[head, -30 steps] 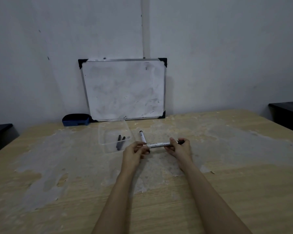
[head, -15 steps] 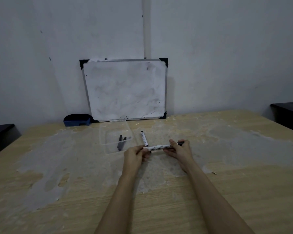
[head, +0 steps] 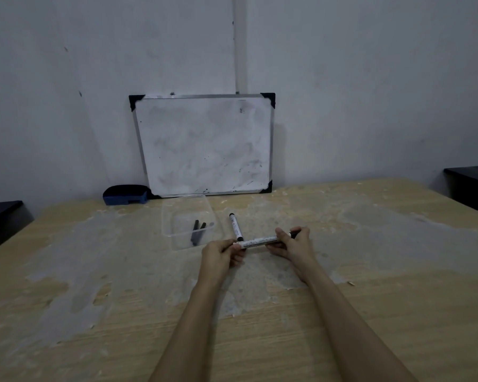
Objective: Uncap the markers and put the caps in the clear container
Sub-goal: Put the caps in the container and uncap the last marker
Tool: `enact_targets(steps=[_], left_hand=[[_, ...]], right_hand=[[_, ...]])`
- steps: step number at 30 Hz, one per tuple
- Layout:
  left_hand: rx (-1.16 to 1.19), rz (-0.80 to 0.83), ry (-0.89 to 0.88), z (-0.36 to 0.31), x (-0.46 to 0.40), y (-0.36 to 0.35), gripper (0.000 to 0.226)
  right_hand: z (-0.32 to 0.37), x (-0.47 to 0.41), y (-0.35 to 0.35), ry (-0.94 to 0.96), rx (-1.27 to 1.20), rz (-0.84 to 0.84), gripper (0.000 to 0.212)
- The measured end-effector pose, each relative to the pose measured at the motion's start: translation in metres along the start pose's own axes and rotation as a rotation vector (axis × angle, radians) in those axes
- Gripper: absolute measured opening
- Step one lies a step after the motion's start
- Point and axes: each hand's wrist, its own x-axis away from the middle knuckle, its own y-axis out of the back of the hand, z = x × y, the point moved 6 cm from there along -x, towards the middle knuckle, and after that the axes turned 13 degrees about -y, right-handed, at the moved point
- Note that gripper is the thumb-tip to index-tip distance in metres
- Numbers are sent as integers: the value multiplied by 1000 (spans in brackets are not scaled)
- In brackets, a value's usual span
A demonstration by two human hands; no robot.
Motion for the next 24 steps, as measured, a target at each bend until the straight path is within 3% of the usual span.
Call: enact_targets(steps=[4, 6, 8, 10, 13, 17, 19, 24], left_hand=[[-101, -142, -52, -2, -3, 8, 24], [-151, -204, -62, -2, -5, 11, 29], [-179, -226, -71, -1, -4, 11, 30], [-213, -231, -86, -4, -2, 11, 28], [-237, -219, -91, -6, -1, 9, 27], [-303, -167, -90, -8, -1, 8, 26], [-337, -152, -104, -9, -1, 7, 26], [-394, -101, -114, -14, 2, 5, 26]], right_hand=[[7, 6, -5, 23, -119, 50, 31], [15, 10, 0, 140, -144, -129, 27], [24, 22, 4, 329, 49, -430, 31], [29, 30, -9, 475, 260, -485, 22], [15, 21, -38, 405, 607, -334, 4], [-11, 12, -67, 249, 981, 17, 36], [-16, 12, -72, 228, 993, 102, 45], [-18, 8, -68, 186, 883, 120, 55]])
